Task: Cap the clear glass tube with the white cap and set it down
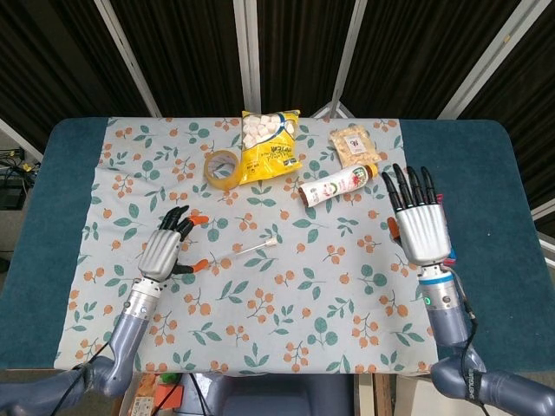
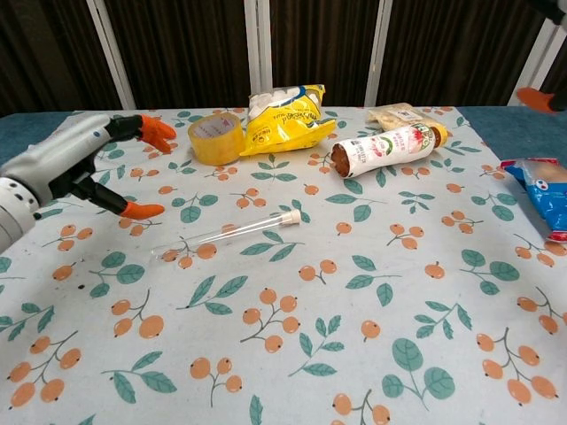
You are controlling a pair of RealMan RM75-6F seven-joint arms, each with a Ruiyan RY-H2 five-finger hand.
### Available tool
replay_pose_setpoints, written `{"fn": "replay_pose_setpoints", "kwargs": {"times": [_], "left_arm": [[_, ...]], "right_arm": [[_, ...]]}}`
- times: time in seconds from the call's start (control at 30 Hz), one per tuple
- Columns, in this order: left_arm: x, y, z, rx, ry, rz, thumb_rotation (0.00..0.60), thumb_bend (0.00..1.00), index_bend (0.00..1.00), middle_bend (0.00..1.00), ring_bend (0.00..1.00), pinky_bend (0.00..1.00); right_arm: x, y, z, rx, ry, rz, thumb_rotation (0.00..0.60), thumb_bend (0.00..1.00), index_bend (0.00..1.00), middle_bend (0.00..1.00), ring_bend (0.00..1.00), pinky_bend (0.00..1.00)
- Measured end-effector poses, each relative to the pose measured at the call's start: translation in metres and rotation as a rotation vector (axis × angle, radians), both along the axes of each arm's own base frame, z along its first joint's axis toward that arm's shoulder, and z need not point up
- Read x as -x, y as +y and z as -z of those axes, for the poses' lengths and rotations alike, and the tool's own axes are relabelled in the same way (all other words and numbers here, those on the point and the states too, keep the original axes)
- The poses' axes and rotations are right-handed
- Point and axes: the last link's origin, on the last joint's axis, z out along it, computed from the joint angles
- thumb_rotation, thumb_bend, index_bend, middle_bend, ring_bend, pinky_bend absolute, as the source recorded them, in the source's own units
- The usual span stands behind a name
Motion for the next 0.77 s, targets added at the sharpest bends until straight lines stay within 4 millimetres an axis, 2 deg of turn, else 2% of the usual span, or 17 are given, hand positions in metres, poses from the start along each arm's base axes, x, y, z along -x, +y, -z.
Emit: {"fn": "replay_pose_setpoints", "kwargs": {"times": [0.2,0.33,0.43,0.63,0.77], "left_arm": [[0.017,-0.017,-0.050,-0.030,0.118,-0.031,0.600,0.18,0.16,0.13,0.00,0.00],[0.039,-0.046,-0.084,-0.050,0.169,-0.087,0.600,0.18,0.15,0.12,0.00,0.00],[0.056,-0.070,-0.101,-0.073,0.200,-0.113,0.600,0.18,0.14,0.12,0.00,0.00],[0.081,-0.117,-0.128,-0.079,0.216,-0.127,0.600,0.18,0.14,0.11,0.00,0.00],[0.091,-0.137,-0.147,-0.105,0.210,-0.124,0.600,0.18,0.14,0.11,0.00,0.00]], "right_arm": [[0.037,0.037,-0.029,-0.018,-0.125,0.183,0.600,0.34,0.00,0.00,0.00,0.00],[0.061,0.067,-0.048,-0.026,-0.179,0.283,0.600,0.34,0.00,0.00,0.00,0.00],[0.075,0.086,-0.056,-0.028,-0.174,0.327,0.600,0.34,0.00,0.00,0.00,0.00],[0.088,0.119,-0.065,-0.038,-0.177,0.342,0.600,0.34,0.00,0.00,0.00,0.00],[0.093,0.137,-0.069,-0.042,-0.185,0.323,0.600,0.34,0.00,0.00,0.00,0.00]]}}
